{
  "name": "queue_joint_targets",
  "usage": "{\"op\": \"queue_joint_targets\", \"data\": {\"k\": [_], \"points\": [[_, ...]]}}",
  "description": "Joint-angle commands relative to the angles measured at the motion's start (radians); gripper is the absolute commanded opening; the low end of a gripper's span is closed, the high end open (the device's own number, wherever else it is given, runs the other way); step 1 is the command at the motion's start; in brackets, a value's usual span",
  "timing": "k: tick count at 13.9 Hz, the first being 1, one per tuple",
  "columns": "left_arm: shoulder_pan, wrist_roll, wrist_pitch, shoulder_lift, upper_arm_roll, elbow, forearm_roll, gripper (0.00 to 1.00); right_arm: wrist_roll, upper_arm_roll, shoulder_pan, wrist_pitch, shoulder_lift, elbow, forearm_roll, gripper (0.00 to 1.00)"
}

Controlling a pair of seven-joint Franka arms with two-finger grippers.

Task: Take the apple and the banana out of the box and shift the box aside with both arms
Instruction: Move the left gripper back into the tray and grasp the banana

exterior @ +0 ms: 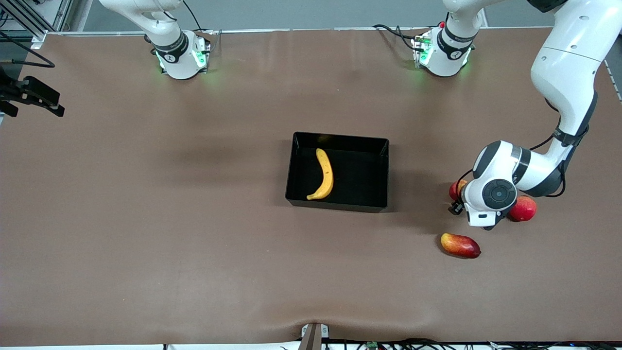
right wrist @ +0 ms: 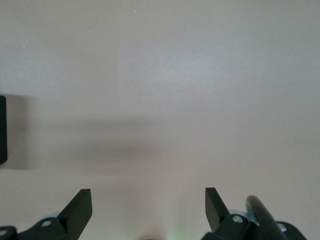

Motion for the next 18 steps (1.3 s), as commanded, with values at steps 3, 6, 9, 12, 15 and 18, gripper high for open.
{"op": "queue_joint_targets", "data": {"k": [3,6,9,12,15,18], "points": [[0.003,0.036,-0.187,-0.144,-0.176,0.017,0.002,1.0,0.021,0.01,-0.008,-0.01,0.007,0.015,-0.014,1.0],[-0.003,0.03,-0.23,-0.136,-0.3,0.08,-0.041,1.0,0.021,0.01,-0.01,-0.008,0.007,0.015,-0.014,1.0],[-0.076,0.027,-0.229,-0.113,-0.35,0.131,-0.081,1.0,0.022,0.01,-0.01,-0.01,0.007,0.015,-0.013,1.0],[-0.222,-0.016,-0.217,-0.052,-0.345,0.204,-0.083,1.0,0.022,0.01,-0.011,-0.008,0.007,0.015,-0.013,1.0],[-0.345,-0.048,-0.126,0.022,-0.333,0.229,-0.041,1.0,0.019,0.01,-0.011,-0.008,0.007,0.015,-0.011,1.0],[-0.476,-0.031,-0.019,0.059,-0.218,0.234,-0.029,1.0,0.019,0.01,-0.011,-0.007,0.007,0.015,-0.011,1.0]]}}
